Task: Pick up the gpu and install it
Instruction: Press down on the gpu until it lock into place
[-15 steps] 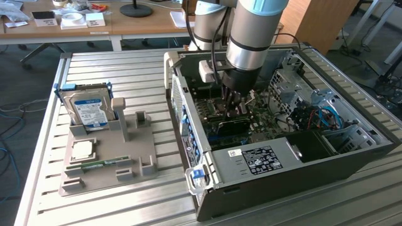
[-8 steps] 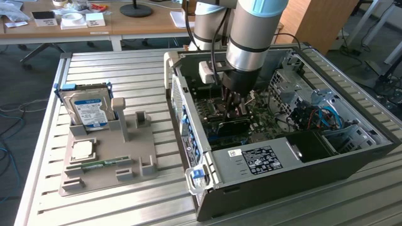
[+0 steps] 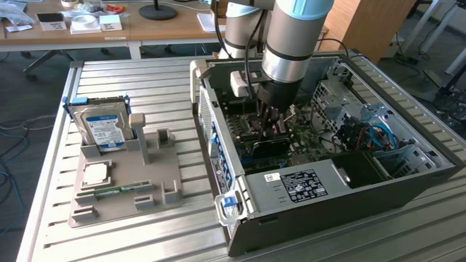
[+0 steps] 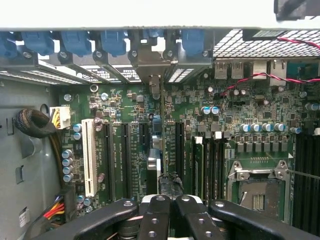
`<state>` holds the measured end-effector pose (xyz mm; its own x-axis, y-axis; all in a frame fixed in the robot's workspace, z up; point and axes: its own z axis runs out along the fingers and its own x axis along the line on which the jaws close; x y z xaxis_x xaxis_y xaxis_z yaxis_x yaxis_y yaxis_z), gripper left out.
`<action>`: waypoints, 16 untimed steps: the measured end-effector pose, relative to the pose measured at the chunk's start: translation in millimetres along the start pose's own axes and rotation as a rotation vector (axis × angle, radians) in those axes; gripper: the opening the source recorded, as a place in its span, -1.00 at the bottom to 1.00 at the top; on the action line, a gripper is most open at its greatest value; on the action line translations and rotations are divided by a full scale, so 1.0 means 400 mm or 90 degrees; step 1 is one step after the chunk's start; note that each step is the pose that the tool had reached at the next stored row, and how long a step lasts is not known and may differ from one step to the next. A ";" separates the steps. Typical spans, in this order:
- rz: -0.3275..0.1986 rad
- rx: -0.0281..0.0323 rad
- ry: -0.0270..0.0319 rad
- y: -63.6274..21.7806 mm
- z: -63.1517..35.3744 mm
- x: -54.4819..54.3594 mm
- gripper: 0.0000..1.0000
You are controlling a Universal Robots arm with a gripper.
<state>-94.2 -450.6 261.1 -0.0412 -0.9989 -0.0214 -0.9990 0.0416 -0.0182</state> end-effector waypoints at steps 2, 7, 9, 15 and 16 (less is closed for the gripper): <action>0.000 0.0000 0.0000 0.000 0.000 0.000 -0.79; 0.000 -0.0002 0.0004 0.000 0.002 0.000 -0.79; 0.000 -0.0001 0.0001 0.000 0.003 0.000 -0.79; 0.000 -0.0001 0.0001 0.002 0.004 0.000 -0.79; 0.000 -0.0001 0.0000 0.002 0.004 0.000 -0.79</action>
<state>-94.9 -450.6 259.3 -0.0413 -0.9989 -0.0214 -0.9990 0.0417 -0.0181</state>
